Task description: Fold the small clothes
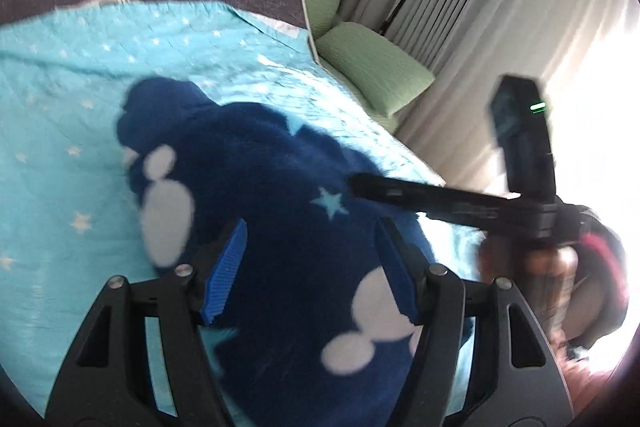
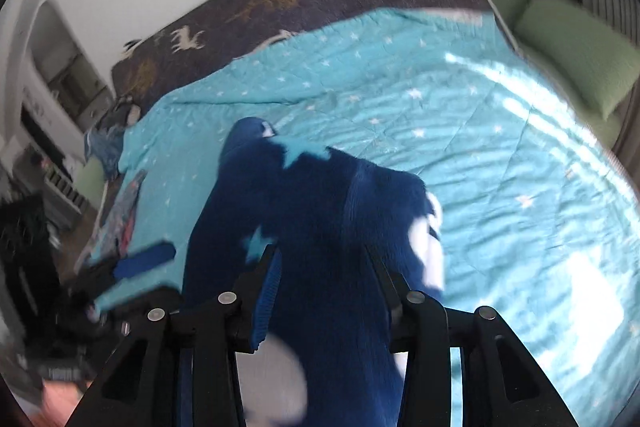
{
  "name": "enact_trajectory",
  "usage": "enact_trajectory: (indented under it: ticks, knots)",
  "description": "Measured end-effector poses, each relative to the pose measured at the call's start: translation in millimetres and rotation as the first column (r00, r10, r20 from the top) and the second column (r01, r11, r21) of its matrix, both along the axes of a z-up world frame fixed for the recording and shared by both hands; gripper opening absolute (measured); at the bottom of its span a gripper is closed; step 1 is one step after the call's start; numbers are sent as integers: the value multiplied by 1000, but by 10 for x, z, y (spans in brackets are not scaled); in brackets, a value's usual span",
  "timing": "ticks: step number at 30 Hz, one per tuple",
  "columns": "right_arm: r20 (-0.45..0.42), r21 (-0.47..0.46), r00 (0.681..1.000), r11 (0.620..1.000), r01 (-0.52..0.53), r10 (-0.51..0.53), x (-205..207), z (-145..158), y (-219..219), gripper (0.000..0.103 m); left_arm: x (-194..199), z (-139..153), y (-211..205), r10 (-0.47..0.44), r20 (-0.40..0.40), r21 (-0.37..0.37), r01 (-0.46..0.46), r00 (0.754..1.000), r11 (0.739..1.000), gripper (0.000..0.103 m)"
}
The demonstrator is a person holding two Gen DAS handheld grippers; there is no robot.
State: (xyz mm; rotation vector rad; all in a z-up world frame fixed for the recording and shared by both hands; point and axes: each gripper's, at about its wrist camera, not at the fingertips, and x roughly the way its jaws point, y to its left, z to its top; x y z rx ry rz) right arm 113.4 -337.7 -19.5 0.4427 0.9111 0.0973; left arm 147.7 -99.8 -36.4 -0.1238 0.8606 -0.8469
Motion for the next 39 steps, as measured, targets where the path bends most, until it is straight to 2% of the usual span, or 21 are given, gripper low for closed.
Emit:
enact_trajectory:
  ticks: [2,4,5,7,11,16,20,22,24,26,28,30,32,33,34,37,39]
  knots:
    - [-32,31,999,999,21,-20,189,-209,-2,42,82,-155,-86,-7,-32,16,8,999,1000,67]
    - [-84,15,996,1000,19,-17,336,-530,22,42,141,-342,-159,-18,-51,57,21,999,998,67]
    - [-91,0,996,1000,14,-13,405,-635,69,42,156,-468,-159,-23,-63,61,26,998,998,65]
    - [-74,-9,997,1000,12,-13,449,-744,65,42,117,-528,-168,-27,-39,54,29,999,998,66]
    - [-64,-18,998,1000,10,-11,439,-752,47,43,30,-496,-255,-43,19,106,41,999,994,66]
    - [-57,-26,998,1000,6,-7,496,-727,56,43,19,-489,-222,-56,30,88,53,998,995,66]
    - [-47,-21,999,999,24,-25,447,-642,60,43,-83,-388,-202,-17,73,97,9,997,995,66]
    - [-9,-18,999,998,53,-53,271,-463,68,43,-235,-268,-196,-6,121,123,-9,993,992,66]
    - [45,-34,998,998,51,-50,64,-280,124,43,-321,-195,-182,-15,130,123,-1,991,992,66]
    - [92,-41,996,999,8,-5,-191,-120,230,43,-475,-103,-112,-38,128,97,26,991,995,66]
    - [97,-40,993,997,-68,72,-424,-71,365,44,-640,-42,-13,-46,146,86,33,988,996,66]
    - [78,-41,989,991,-124,127,-554,-129,468,46,-769,-37,52,-50,139,76,40,989,996,66]
    - [58,-94,984,983,-160,166,-656,-277,578,52,-816,-148,93,-66,82,69,61,994,996,68]
    - [64,-130,982,977,-168,177,-674,-342,619,54,-810,-282,74,-78,33,90,75,996,993,68]
    - [77,-176,979,969,-171,187,-678,-425,667,55,-810,-432,41,-64,25,139,59,998,989,68]
    - [91,-228,975,958,-177,201,-613,-547,793,58,-878,-511,-28,-58,119,200,33,991,979,68]
    - [75,-268,979,949,-164,190,-586,-509,870,60,-886,-465,-48,-52,118,212,26,992,977,68]
